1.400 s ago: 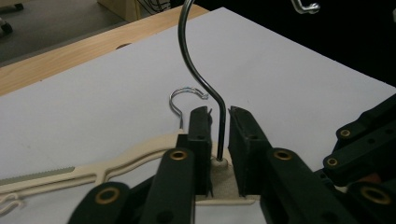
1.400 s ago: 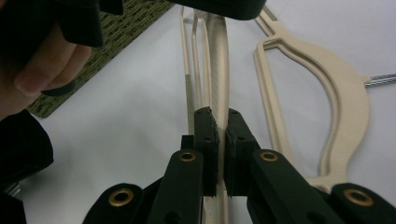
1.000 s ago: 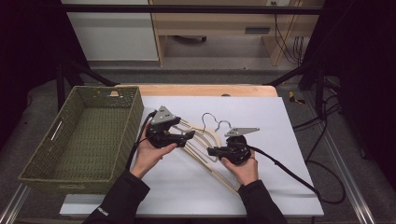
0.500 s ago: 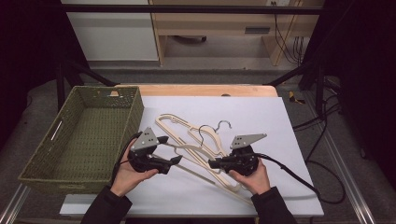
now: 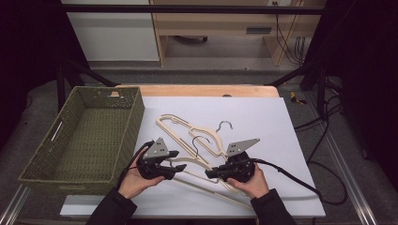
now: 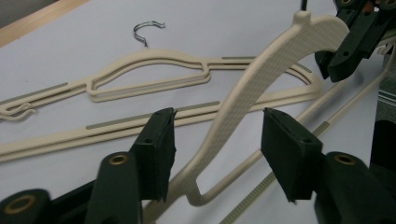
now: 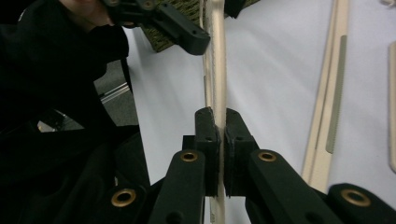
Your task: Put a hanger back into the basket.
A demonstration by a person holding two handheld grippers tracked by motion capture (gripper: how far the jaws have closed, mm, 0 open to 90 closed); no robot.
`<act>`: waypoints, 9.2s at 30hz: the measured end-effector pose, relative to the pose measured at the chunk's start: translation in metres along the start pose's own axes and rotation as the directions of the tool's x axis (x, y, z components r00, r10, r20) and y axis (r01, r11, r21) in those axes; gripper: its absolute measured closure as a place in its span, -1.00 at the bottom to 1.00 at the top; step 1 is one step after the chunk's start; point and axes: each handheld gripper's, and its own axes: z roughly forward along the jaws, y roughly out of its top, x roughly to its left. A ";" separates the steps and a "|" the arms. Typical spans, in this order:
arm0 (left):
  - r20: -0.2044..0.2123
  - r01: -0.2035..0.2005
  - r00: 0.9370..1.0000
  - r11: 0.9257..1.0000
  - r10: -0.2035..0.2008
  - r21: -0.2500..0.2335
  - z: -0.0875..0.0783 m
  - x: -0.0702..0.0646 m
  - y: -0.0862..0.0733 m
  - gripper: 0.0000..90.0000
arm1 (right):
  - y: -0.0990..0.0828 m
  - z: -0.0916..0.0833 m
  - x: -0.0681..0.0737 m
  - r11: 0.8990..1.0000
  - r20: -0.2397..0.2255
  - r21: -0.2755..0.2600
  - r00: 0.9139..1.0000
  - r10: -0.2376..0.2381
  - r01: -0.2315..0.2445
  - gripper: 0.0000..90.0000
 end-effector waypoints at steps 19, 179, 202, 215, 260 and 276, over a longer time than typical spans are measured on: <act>0.062 -0.009 0.998 1.000 0.007 0.029 -0.002 -0.014 0.004 0.73 | 0.000 0.000 0.001 0.998 0.115 -0.002 0.992 -0.058 0.059 0.70; -0.540 0.571 0.698 0.820 -0.470 0.023 -0.181 0.214 -0.128 0.51 | -0.030 -0.084 -0.021 0.946 0.486 -0.323 0.862 0.148 0.020 -0.92; -0.570 0.558 0.673 0.829 -0.472 -0.026 -0.190 0.197 -0.117 -0.05 | -0.028 -0.083 -0.019 0.946 0.482 -0.324 0.865 0.141 0.026 -0.92; -0.438 0.340 0.794 0.906 -0.421 -0.254 -0.192 0.144 -0.074 -0.27 | -0.028 -0.087 -0.020 0.944 0.497 -0.328 0.857 0.138 0.038 -0.92; -0.164 0.152 0.968 0.966 -0.188 -0.210 -0.044 0.007 -0.024 -0.74 | -0.036 -0.017 -0.065 0.985 0.525 -0.120 0.835 0.166 -0.121 -0.40; -0.155 0.155 0.970 0.969 -0.186 -0.192 -0.038 0.008 -0.026 -0.72 | -0.046 0.013 -0.079 0.980 0.525 0.047 0.839 0.142 -0.196 0.18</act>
